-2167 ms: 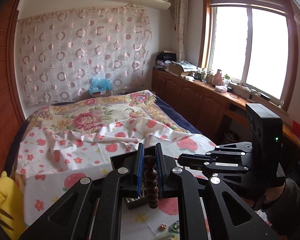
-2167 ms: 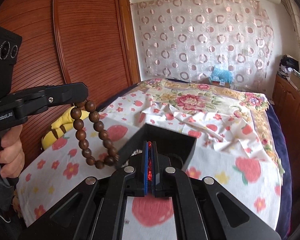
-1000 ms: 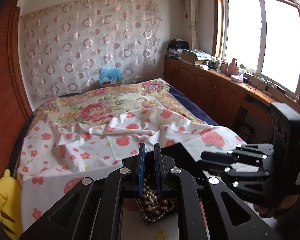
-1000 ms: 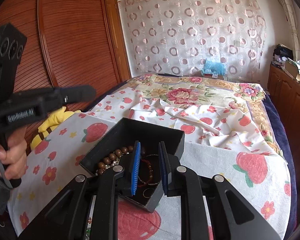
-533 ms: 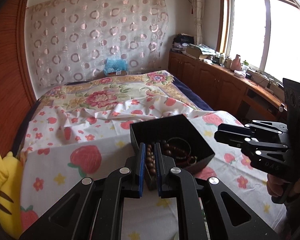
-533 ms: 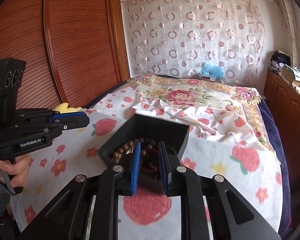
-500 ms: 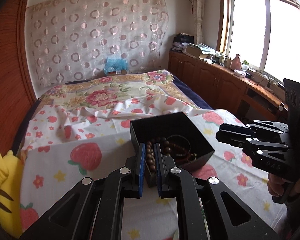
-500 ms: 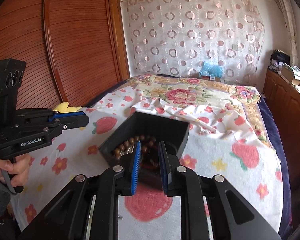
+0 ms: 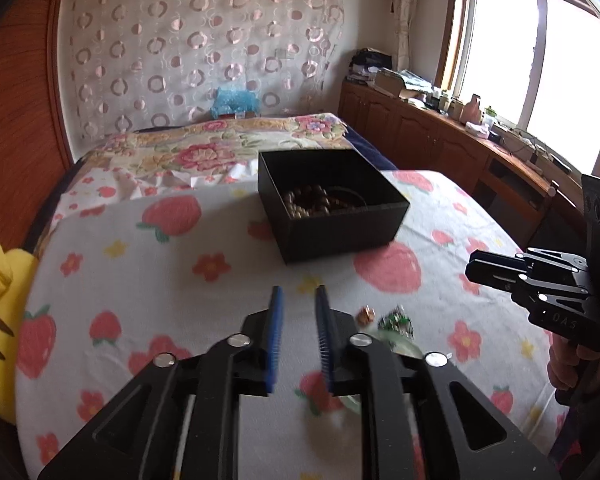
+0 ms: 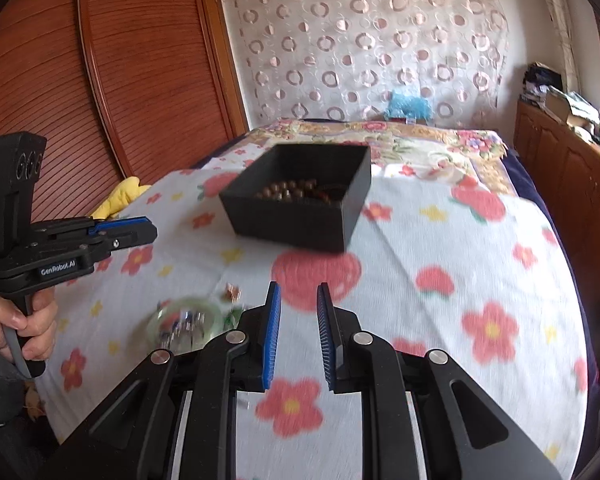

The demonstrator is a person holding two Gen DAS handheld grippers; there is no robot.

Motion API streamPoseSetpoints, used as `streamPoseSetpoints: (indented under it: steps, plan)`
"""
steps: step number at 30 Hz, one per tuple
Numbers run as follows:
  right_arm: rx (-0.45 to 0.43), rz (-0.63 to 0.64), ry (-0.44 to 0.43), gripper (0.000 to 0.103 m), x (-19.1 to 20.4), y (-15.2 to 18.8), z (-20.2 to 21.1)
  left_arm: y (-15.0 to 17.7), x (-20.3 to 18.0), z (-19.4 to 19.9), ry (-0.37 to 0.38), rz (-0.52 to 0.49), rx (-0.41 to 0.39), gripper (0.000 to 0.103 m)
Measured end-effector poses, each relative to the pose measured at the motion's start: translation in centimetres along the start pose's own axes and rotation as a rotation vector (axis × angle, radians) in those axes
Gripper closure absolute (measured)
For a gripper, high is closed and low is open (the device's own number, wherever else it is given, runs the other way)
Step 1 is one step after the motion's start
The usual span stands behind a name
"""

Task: Organize jewelry
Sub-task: 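Open both tools over the box and move back to the jewelry, then grasp the jade bangle with the left tool while the right tool grasps the flower hair comb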

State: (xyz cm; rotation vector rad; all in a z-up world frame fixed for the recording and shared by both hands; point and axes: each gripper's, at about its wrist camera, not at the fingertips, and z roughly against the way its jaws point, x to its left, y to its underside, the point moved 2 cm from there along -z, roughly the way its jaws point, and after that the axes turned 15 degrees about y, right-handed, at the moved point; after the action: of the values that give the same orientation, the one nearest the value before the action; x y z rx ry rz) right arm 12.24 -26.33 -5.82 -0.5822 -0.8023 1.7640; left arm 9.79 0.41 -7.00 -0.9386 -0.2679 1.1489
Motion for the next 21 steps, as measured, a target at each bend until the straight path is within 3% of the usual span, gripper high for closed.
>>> streamPoseSetpoints:
  steps: [4, 6, 8, 11, 14, 21]
  plan:
    - [0.005, 0.002, 0.02, 0.083, 0.2, 1.7, 0.9, 1.5, -1.5, -0.1, 0.001, -0.011, 0.02, 0.073]
    - [0.001, 0.009, 0.039, 0.082, 0.4, 2.6, 1.5, 2.0, -2.2, -0.1, 0.003, -0.013, 0.025, 0.056]
    - [0.006, 0.009, 0.043, 0.079, 0.6, 3.6, 1.9, 2.4, -2.9, -0.2, -0.001, -0.018, 0.028, 0.048]
    - [0.012, 0.011, 0.038, 0.072, 0.7, 4.5, 2.4, 2.9, -3.5, -0.6, 0.001, -0.017, 0.049, 0.028]
    - [0.012, 0.02, 0.038, 0.07, 0.7, 5.0, 2.8, 3.0, -4.0, -1.4, 0.018, -0.011, 0.07, 0.016]
    - [0.028, 0.023, 0.033, 0.07, 1.1, 6.4, 2.8, 3.2, -4.2, -3.6, 0.028, 0.016, 0.14, 0.011]
